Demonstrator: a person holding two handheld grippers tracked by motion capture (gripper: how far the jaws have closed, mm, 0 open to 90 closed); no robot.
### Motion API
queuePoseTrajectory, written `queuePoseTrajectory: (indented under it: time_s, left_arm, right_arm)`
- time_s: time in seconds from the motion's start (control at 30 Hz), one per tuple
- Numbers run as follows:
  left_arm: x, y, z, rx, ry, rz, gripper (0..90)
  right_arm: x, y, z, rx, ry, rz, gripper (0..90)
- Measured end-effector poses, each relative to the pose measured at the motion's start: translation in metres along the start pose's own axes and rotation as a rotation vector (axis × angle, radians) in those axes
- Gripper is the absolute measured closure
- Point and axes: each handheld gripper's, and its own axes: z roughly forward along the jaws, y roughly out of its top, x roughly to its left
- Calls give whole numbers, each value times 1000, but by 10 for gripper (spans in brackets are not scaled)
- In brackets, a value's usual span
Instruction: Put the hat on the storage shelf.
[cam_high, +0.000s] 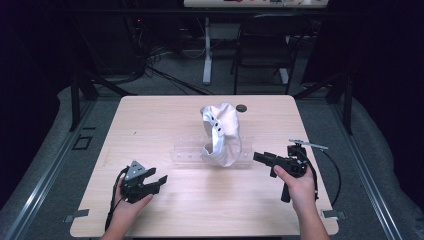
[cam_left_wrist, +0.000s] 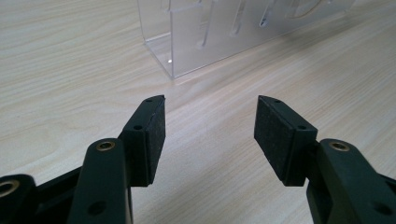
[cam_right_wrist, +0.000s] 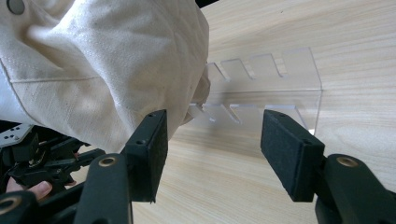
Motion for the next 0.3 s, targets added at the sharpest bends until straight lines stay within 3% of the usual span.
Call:
queuePoseTrajectory:
  time_s: [0.3]
  left_arm:
    - [-1,0,2,0,-6,0,442]
  right_arm:
    - [-1,-2,4,2,-8,3,416]
